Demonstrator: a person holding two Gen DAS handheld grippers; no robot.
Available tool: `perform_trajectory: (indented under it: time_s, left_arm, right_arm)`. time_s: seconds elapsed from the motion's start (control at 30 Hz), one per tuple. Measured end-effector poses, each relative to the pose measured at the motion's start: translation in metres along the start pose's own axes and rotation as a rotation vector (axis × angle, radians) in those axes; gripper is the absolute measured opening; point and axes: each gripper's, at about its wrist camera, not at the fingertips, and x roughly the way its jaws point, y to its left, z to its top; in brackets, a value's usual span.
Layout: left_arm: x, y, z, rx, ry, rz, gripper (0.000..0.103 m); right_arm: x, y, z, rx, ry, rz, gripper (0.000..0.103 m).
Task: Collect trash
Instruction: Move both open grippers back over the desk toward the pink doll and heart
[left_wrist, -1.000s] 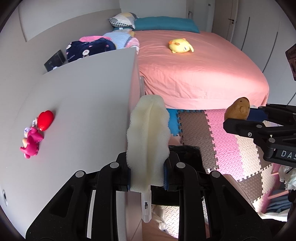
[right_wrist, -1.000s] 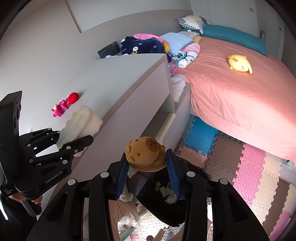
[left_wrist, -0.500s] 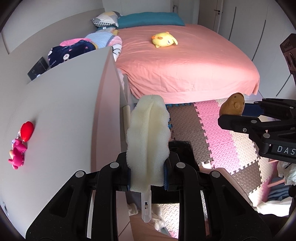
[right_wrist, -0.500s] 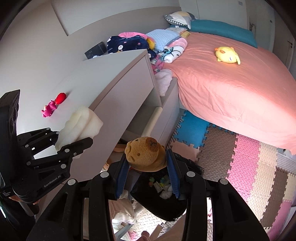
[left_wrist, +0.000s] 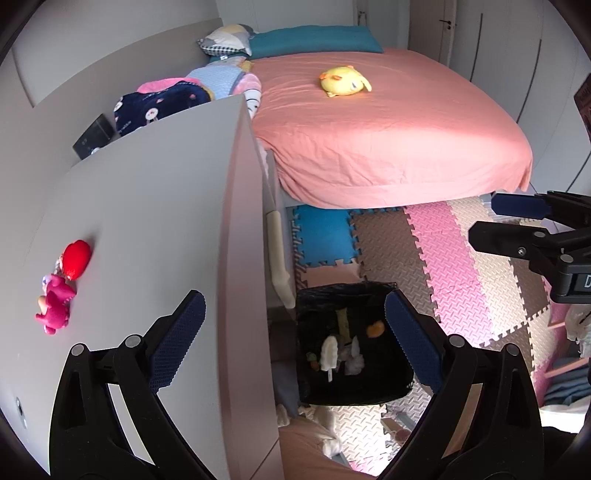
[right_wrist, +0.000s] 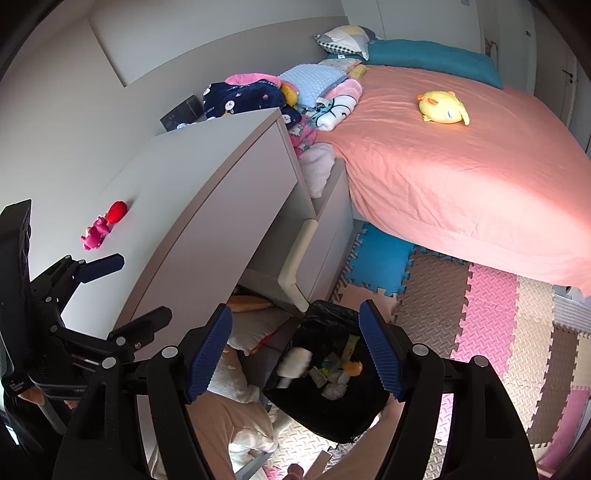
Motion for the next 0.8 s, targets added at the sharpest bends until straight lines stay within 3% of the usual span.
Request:
perform_trajectory:
  time_s: [0.8]
  left_arm:
    - [-0.006, 0.055, -0.016, -0.104, 0.001, 0.068, 0.095]
  right_arm:
    - [0.030, 0.055, 0.015, -0.062, 0.033, 0.056, 0.072]
